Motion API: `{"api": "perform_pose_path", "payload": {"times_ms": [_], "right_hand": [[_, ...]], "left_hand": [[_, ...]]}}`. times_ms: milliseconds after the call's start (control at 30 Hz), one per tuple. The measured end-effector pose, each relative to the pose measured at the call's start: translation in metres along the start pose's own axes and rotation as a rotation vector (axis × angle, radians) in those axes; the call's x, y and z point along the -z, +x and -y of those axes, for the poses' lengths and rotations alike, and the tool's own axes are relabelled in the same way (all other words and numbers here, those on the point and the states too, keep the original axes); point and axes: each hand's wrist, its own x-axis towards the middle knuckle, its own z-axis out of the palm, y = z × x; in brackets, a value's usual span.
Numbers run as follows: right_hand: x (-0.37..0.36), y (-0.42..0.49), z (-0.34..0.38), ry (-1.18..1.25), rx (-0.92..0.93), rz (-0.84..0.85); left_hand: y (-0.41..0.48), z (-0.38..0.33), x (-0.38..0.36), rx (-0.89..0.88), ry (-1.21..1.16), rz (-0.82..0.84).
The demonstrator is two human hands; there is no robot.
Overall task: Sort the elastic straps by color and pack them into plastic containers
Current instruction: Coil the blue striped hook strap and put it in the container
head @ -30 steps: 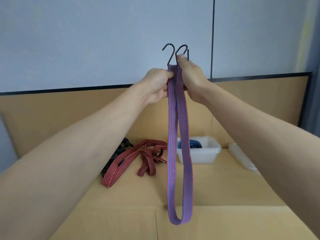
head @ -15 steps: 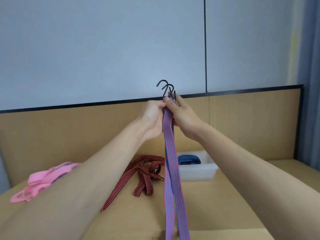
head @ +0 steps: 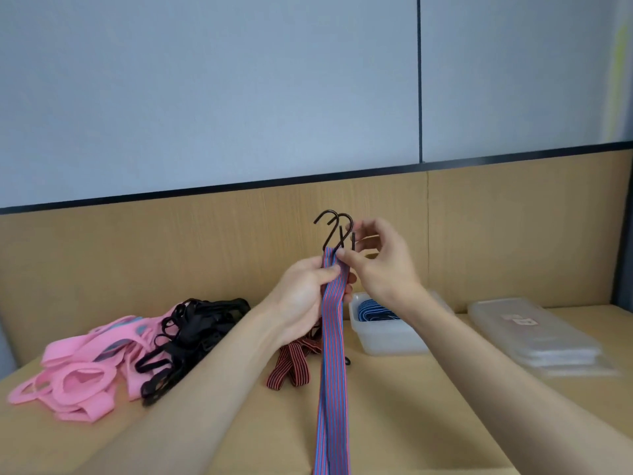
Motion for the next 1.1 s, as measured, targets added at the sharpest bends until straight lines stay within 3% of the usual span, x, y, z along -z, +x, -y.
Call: {"api": "perform_pose_path", "payload": {"times_ms": [167, 367, 633, 767, 933, 1033, 1100], "right_hand": [[-0.002, -0.004, -0.017, -0.07, 0.023, -0.034], [-0.004, 0.008, -0.025, 0.186, -0.063, -0.035], [-0.008, 0.02, -0.047, 0.232, -0.082, -0.148], [-0.01, 0.011, -0.059, 0.122, 0.015, -0.167], [-0.013, -0.016, -0.07, -0.116, 0.224, -0.02], [-0.014, -0.028, -0.075, -0.184, 0.221, 0.103], [-0.016, -0.031, -0.079, -0.258, 0.179, 0.085]], "left_hand": [[0.004, 0.017, 0.004, -0.015, -0.009, -0.018], [0.017, 0.028, 0.01, 0.012, -0.079, 0.01], [0.031, 0.047, 0.016, 0.095, -0.24, 0.07], [0.039, 0.058, 0.024, 0.112, -0.252, 0.063], [0.048, 0.071, 0.032, 0.087, -0.252, 0.004], [0.051, 0.08, 0.037, 0.054, -0.296, -0.044], [0.052, 0.084, 0.039, 0.031, -0.339, -0.044]]}}
